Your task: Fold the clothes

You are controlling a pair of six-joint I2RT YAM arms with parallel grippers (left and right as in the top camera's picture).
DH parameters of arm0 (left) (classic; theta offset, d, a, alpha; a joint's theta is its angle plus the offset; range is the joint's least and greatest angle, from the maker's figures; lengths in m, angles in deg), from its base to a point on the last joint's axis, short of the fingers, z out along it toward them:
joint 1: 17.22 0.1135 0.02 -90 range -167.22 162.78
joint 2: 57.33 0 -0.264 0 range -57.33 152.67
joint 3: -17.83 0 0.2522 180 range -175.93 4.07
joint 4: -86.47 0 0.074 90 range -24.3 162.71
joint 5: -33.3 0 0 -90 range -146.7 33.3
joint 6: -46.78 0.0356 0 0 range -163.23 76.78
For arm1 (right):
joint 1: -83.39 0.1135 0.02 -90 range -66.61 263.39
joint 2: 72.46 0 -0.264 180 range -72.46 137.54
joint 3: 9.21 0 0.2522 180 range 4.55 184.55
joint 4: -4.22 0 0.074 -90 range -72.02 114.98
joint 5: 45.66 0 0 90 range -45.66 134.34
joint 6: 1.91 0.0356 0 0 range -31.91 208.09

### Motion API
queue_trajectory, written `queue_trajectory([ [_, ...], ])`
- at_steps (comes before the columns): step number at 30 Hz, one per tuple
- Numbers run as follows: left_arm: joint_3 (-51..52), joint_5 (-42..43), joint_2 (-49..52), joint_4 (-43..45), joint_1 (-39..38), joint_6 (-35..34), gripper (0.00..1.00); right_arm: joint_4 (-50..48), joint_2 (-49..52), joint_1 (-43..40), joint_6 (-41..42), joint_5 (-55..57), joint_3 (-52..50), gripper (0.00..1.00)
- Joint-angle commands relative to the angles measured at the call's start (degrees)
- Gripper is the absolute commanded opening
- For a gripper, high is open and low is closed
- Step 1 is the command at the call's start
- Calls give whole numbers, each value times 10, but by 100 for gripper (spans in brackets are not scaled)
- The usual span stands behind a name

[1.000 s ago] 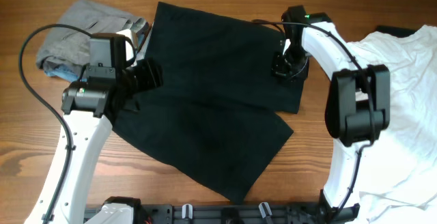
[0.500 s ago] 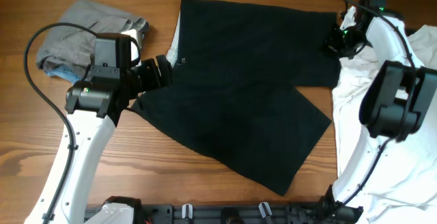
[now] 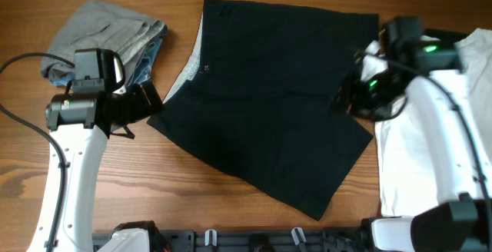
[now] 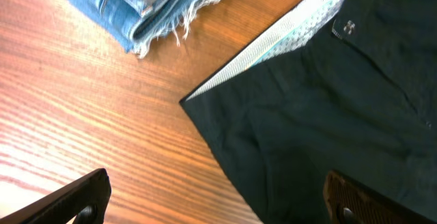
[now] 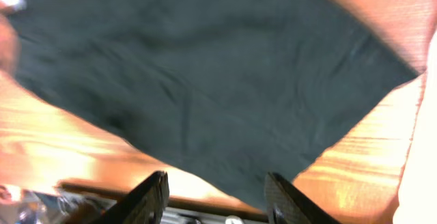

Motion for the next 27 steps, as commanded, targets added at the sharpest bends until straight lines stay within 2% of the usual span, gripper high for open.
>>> queue_trajectory([
  [1, 7, 0, 2, -6, 3, 1, 100, -43, 0, 39, 41, -36, -141, 51],
  [6, 7, 0, 18, -6, 3, 1, 100, -110, 0, 86, 103, -44, -321, 52],
  [10, 7, 0, 48, -6, 3, 1, 100, -141, -2, 128, 115, -84, -410, 52],
  [11, 7, 0, 64, -6, 3, 1, 100, -165, -5, 150, 141, -90, -436, 53],
  [16, 7, 19, 98, -4, 3, 1, 100, -212, -5, 198, 254, -79, -477, 64],
  [17, 7, 19, 98, -3, 3, 0, 100, -214, -5, 198, 268, -76, -477, 63],
  [18, 7, 19, 98, -2, 3, 0, 100, -216, -5, 198, 273, -76, -477, 55],
  [19, 7, 19, 98, -3, 3, 0, 100, -217, -5, 198, 273, -77, -476, 43],
  [20, 7, 19, 98, -3, 3, 0, 100, -221, -5, 198, 276, -76, -472, 39],
  [22, 7, 19, 98, -3, 3, 0, 100, -241, -6, 198, 285, -76, -461, 48],
  [23, 7, 19, 98, -3, 3, 0, 100, -246, -6, 198, 293, -74, -459, 48],
  [24, 7, 19, 98, -3, 3, 0, 100, -251, -6, 198, 293, -69, -459, 39],
  [26, 7, 19, 98, -3, 3, 1, 100, -262, -7, 198, 290, -61, -453, 8],
  [27, 7, 19, 98, -4, 3, 0, 100, -257, -10, 198, 290, -55, -444, 4],
])
